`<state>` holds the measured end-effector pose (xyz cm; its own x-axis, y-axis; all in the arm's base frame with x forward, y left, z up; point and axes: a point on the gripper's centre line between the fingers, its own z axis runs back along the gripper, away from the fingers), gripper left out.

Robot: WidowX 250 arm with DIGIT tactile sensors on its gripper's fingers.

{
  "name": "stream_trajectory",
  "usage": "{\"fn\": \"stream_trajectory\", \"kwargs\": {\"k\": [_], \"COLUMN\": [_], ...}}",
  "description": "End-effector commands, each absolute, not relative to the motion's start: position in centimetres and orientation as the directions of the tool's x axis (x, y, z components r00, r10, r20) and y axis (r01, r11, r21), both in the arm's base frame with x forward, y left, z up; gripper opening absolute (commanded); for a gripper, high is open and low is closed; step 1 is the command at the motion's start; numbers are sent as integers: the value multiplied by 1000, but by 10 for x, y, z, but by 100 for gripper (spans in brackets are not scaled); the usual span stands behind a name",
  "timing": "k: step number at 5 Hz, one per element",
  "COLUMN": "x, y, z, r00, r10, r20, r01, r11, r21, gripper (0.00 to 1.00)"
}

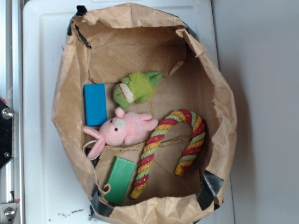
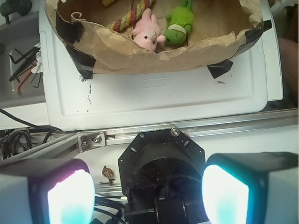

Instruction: Grab the green animal.

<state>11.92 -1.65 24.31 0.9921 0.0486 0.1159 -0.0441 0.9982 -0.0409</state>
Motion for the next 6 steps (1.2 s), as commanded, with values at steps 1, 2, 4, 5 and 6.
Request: {"fn": "stream_trajectory", "kwargs": {"k": [1,2,4,5,6], "x": [119,155,210,235,253], "y": [-16,-17,-9,-1,7], "z": [243,239,222,213,202], "r00": [992,982,966,959,958], "r10": [49,115,180,192,194], "r20": [116,152,183,208,213], "r01": [-44,-109,-179,-192,-193], "r11": [998,993,984,981,981], "r21": [-41,-46,-23,-24,-26], "gripper": [100,100,100,100,100]}}
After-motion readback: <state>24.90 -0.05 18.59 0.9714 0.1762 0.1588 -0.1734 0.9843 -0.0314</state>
